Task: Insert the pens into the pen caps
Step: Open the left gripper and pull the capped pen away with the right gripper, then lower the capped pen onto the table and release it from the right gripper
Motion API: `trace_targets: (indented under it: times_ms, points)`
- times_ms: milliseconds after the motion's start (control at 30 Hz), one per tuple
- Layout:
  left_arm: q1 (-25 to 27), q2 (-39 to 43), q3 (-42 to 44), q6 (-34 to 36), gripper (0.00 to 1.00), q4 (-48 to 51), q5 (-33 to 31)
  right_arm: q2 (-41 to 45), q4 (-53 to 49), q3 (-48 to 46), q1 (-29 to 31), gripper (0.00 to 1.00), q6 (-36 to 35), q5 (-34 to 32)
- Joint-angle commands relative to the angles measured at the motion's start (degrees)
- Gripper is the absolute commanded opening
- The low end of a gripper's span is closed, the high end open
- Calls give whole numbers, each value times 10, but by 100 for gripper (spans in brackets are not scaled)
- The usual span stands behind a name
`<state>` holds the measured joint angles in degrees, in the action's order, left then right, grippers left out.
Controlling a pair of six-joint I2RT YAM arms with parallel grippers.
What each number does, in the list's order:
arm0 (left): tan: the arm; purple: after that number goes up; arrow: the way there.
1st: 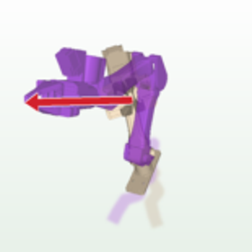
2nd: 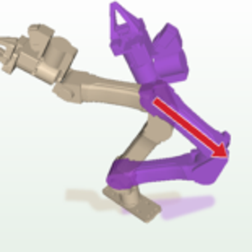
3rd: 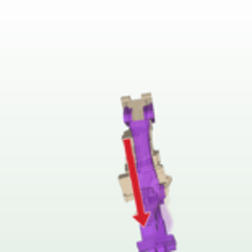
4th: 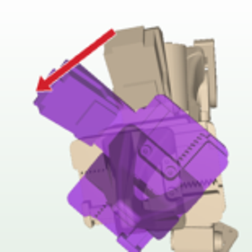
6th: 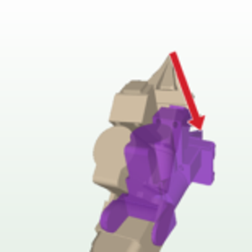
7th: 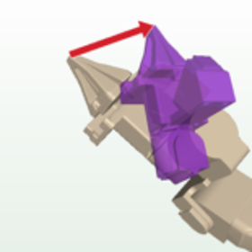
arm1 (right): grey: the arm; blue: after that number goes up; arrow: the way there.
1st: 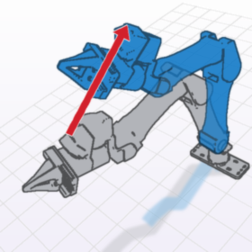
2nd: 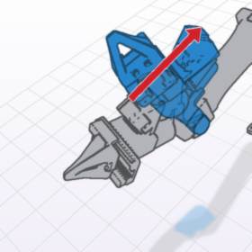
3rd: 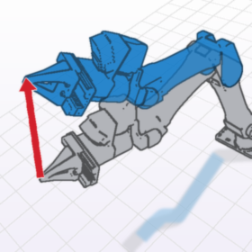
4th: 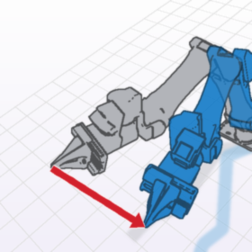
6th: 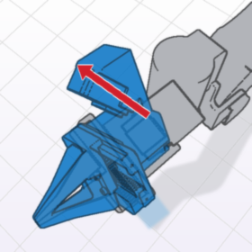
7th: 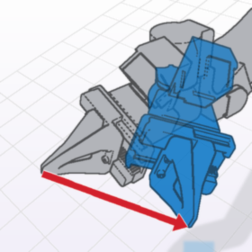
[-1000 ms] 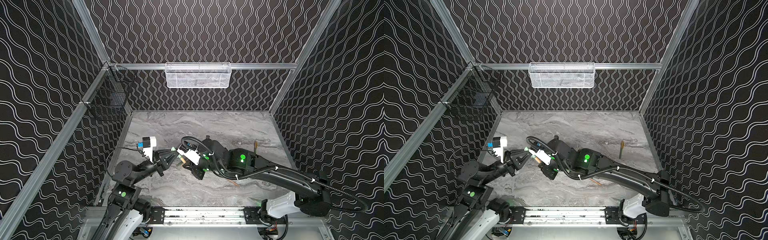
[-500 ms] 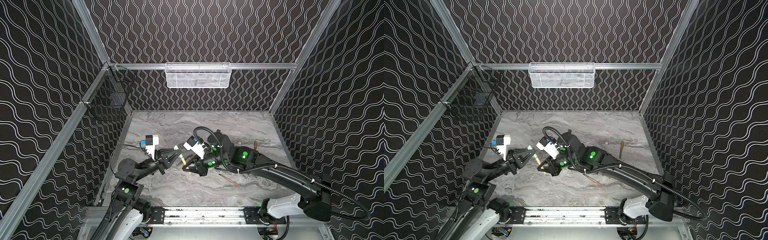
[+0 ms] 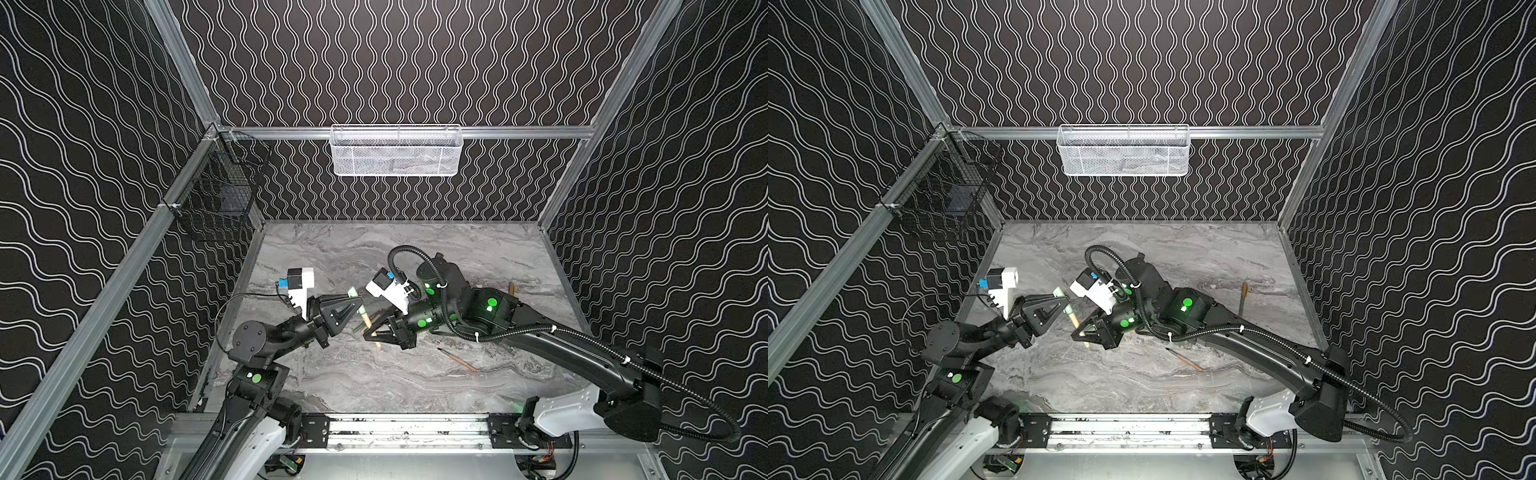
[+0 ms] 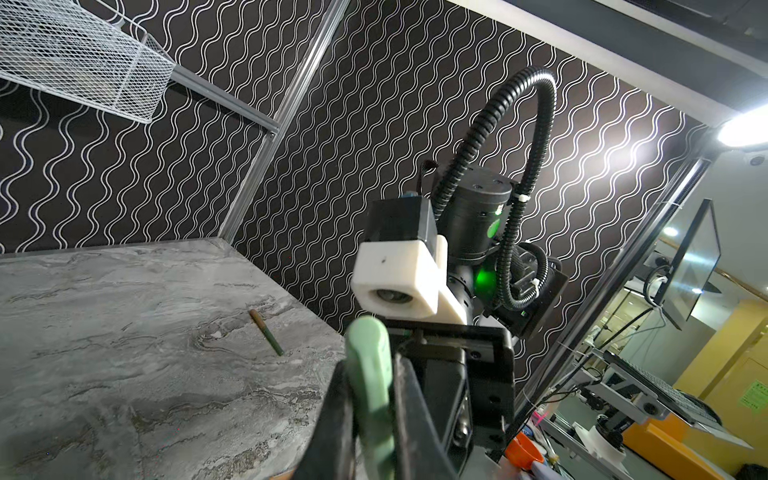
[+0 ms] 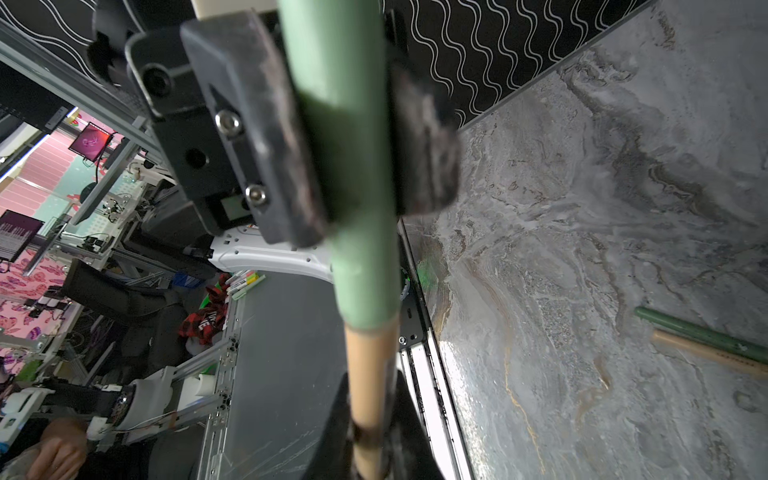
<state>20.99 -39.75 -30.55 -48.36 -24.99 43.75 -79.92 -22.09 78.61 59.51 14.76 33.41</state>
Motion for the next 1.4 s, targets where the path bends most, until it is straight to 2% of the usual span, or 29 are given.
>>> trace_targets:
  times_ms: [0, 100, 300, 567, 667, 767, 967, 1133, 1200, 1367]
  points:
    - [5, -1, 3, 42, 16, 120, 108, 7, 269, 28, -1, 0, -12, -43]
    - [5, -1, 5, 33, 30, 110, 104, 8, 249, 28, -2, 0, -22, -57]
    - [4, 0, 1, 20, 64, 98, 91, 12, 216, 18, -4, 0, -32, -76]
    - [4, 17, -27, 59, 82, 154, 71, 32, 157, -2, -12, 0, -37, -141]
    - [4, 28, -45, 91, 90, 206, 61, 38, 111, -18, -39, 0, -16, -194]
    - [4, 35, -64, 129, 97, 262, 52, 33, 25, -27, -76, 0, -6, -288]
    - [4, 36, -103, 209, 99, 387, 28, -7, -114, -75, -185, 0, 6, -438]
    - [4, 37, -130, 271, 99, 488, 3, -42, -121, -132, -312, 0, 9, -439]
    - [4, 41, -133, 280, 99, 501, -3, -64, -125, -139, -365, 0, 0, -440]
    - [4, 45, -136, 286, 99, 514, 1, -125, -131, -137, -447, 0, -31, -449]
